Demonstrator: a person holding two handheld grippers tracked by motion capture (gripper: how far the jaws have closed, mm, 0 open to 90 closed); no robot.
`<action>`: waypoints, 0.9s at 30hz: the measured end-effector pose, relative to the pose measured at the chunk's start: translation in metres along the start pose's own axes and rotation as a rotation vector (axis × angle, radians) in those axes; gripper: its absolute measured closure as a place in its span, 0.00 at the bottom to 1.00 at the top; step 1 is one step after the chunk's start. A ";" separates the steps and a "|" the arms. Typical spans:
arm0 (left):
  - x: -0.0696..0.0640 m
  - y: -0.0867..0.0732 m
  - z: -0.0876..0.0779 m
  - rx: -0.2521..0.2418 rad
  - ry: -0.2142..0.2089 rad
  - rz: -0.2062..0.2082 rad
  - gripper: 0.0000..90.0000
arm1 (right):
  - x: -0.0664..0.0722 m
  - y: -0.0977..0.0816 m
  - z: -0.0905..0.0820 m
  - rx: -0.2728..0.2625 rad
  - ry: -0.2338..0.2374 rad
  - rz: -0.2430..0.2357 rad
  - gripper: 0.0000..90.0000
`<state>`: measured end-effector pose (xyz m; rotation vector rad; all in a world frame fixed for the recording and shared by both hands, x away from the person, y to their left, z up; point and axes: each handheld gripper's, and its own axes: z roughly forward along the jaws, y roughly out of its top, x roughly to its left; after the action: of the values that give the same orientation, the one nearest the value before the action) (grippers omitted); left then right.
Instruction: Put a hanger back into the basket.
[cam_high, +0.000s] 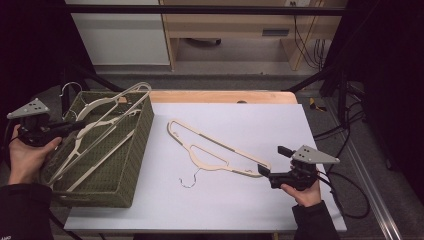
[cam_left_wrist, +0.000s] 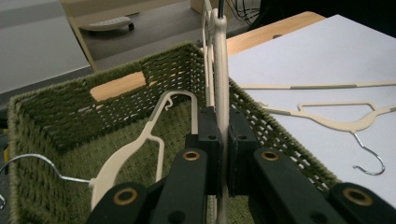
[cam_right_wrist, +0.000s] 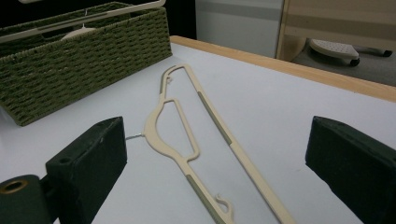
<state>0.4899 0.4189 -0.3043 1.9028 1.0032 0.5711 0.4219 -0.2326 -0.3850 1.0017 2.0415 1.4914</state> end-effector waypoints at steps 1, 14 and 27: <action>0.002 -0.002 0.000 0.005 0.001 -0.003 0.96 | 0.000 0.000 0.000 0.000 -0.001 0.001 0.07; 0.015 -0.026 0.003 0.061 0.025 -0.049 0.96 | 0.000 0.000 0.001 0.004 0.002 0.005 0.07; 0.001 -0.055 0.038 0.126 0.013 -0.128 0.96 | 0.001 0.000 0.001 0.004 0.002 0.005 0.07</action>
<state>0.4946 0.4170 -0.3705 1.9298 1.1846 0.4560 0.4220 -0.2317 -0.3856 1.0078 2.0452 1.4919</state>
